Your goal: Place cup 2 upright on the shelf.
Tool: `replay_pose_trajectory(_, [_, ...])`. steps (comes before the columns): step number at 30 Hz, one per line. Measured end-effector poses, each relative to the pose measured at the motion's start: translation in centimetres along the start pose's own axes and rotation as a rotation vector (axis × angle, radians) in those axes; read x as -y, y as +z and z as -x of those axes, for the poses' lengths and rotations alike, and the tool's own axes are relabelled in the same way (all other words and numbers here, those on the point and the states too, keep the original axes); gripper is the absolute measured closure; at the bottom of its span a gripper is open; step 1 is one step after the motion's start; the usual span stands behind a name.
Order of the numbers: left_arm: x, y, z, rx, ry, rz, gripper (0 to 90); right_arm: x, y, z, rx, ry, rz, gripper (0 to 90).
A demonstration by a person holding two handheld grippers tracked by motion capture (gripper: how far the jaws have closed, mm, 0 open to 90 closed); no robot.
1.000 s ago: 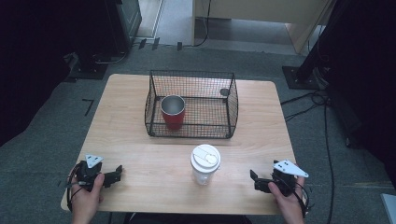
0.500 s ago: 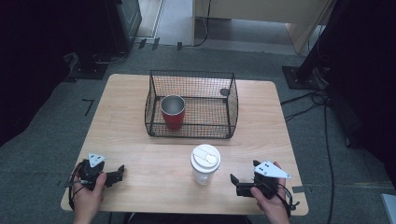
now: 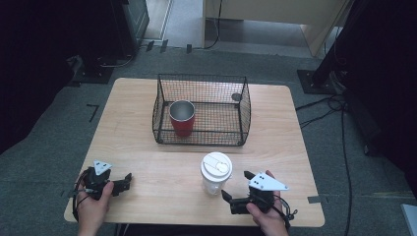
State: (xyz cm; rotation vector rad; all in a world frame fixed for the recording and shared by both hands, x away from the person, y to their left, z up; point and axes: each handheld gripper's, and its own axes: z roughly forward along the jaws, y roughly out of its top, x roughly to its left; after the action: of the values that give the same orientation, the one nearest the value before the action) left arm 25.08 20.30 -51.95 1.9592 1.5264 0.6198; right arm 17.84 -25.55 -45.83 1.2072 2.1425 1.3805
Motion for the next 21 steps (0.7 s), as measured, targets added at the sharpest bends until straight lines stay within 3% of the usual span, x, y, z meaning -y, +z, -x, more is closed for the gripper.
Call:
replay_pose_trajectory(6, [-0.3,0.2,0.1,-0.007,-0.009,-0.001,0.0,-0.3,1.5,-1.6,-0.032,-0.026,-0.011,0.0])
replay_pose_trajectory(9, [-0.4,0.3,0.0,-0.007,-0.009,-0.001,0.0,-0.5,2.4,-2.2,-0.016,-0.038,-0.01,0.0])
replay_pose_trajectory(14, [-0.6,0.6,0.0,-0.008,-0.011,-0.001,0.0,-1.1,3.5,-2.7,-0.018,-0.049,0.04,0.0])
replay_pose_trajectory(16, [-0.8,0.7,0.0,-0.01,-0.012,-0.002,0.0,-1.3,4.1,-2.9,-0.001,-0.049,0.032,0.0])
replay_pose_trajectory(21, [-0.7,0.7,0.0,-0.013,-0.017,-0.001,0.0,-1.4,4.5,-2.8,0.024,-0.062,0.064,5.8])
